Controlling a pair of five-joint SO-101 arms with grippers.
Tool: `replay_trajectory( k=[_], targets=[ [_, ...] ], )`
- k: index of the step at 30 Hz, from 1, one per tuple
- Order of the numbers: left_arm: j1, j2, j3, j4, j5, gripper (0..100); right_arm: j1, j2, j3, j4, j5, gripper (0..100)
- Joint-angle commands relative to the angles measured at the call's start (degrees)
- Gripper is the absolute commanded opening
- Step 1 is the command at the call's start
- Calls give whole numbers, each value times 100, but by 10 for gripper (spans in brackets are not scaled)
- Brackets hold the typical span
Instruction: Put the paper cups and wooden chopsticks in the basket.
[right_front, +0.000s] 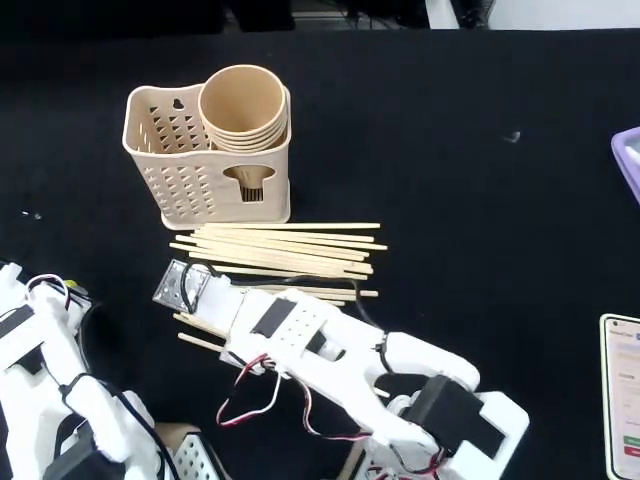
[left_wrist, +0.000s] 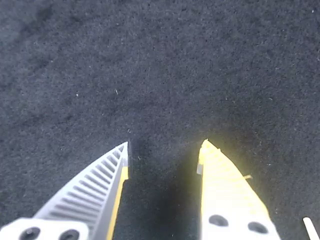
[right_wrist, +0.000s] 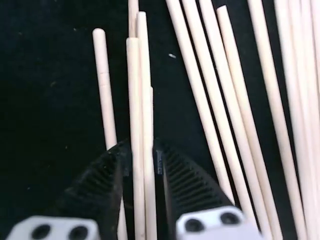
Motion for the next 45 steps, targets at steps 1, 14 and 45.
replay_trajectory(
  k=[1,14,45],
  targets=[
    [40,-141,-312,-62,9,224,360,-699,-154,141,-18,21],
    [40,-141,-303,-62,9,224,396,-1024,163,149,-9,21],
    [40,-141,-303,-62,9,224,422,-708,-101,448,141,11]
  ],
)
